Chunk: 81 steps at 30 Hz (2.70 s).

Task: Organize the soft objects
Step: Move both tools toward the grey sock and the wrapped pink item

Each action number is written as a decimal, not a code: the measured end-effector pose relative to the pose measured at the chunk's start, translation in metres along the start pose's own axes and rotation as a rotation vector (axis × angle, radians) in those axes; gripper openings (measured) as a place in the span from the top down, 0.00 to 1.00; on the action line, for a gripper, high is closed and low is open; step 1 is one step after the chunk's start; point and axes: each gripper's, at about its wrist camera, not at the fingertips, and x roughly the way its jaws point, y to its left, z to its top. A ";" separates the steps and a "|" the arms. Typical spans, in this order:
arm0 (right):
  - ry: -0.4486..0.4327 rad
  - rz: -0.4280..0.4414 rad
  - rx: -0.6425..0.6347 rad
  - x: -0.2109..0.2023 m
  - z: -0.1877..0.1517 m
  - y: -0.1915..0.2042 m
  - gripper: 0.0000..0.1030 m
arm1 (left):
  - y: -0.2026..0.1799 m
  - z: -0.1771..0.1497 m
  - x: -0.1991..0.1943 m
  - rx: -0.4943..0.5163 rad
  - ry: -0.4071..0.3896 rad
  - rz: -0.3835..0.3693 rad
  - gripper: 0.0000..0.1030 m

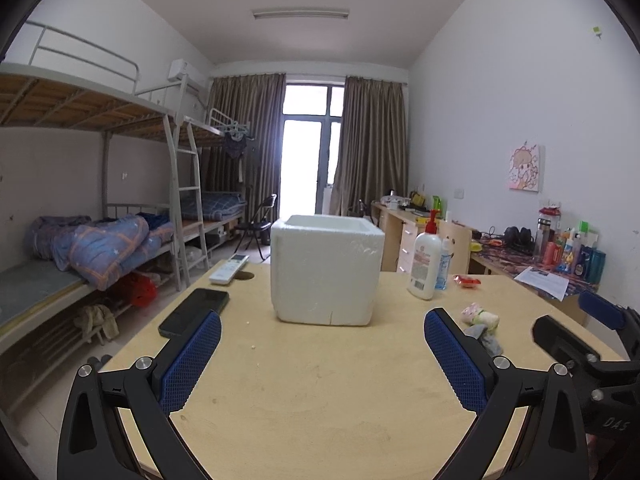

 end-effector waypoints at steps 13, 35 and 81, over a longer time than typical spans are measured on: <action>-0.002 -0.039 0.046 0.005 -0.031 -0.008 0.00 | 0.003 -0.038 0.021 0.009 0.054 0.005 0.01; 0.079 -0.072 0.084 0.033 -0.031 -0.049 0.00 | -0.036 -0.035 0.069 0.082 0.117 -0.101 0.01; 0.421 -0.024 0.147 0.119 0.000 -0.184 0.00 | -0.176 -0.022 0.190 0.250 0.499 -0.381 0.01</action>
